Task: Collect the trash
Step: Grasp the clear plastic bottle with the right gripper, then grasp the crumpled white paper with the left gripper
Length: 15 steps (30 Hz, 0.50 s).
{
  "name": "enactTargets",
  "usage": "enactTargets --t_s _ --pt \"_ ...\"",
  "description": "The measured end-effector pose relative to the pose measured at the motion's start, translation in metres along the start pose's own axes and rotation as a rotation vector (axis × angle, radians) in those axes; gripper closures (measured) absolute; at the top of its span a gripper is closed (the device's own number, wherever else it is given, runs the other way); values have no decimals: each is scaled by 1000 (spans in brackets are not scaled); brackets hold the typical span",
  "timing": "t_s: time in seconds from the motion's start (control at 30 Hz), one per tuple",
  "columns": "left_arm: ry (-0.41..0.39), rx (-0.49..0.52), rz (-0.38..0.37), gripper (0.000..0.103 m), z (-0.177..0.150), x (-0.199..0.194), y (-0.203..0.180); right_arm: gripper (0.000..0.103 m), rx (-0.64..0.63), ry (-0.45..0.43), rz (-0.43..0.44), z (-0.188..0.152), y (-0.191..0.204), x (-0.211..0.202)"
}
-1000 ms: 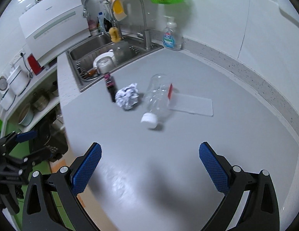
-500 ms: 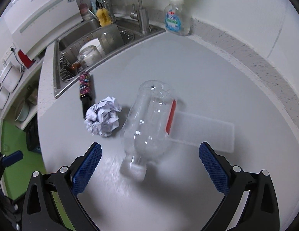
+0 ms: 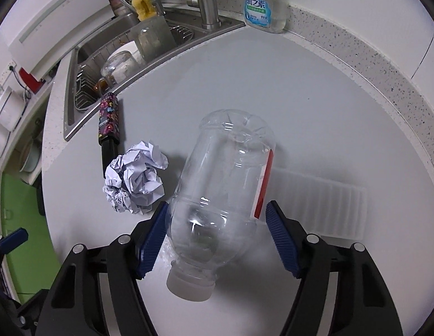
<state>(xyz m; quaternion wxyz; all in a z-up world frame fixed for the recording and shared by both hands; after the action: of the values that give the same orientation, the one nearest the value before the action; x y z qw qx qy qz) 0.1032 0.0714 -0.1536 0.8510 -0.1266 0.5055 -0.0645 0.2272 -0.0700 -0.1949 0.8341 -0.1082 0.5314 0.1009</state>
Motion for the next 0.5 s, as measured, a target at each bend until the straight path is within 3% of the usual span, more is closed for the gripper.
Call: enactTargets --t_s 0.3,0.5 --pt "-4 11 -25 3 4 2 -4 41 -28 -56 -2 -4 0 -18" --pt "-13 54 -52 3 25 11 -21 42 -44 -97 -15 -11 -15 -44"
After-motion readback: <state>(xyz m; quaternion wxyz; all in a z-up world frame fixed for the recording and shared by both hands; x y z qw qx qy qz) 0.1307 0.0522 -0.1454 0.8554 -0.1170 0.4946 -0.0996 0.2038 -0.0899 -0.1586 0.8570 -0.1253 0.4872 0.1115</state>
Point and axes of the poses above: each gripper's, at about its wrist camera, not at the fingertips, and x roughly the way its jaws point, y to its left, z to its top, the point moved 3 cm from there along x, roughly the way its jaws point, and after that the axes turned 10 degrees about -z, right-handed, at the moved point
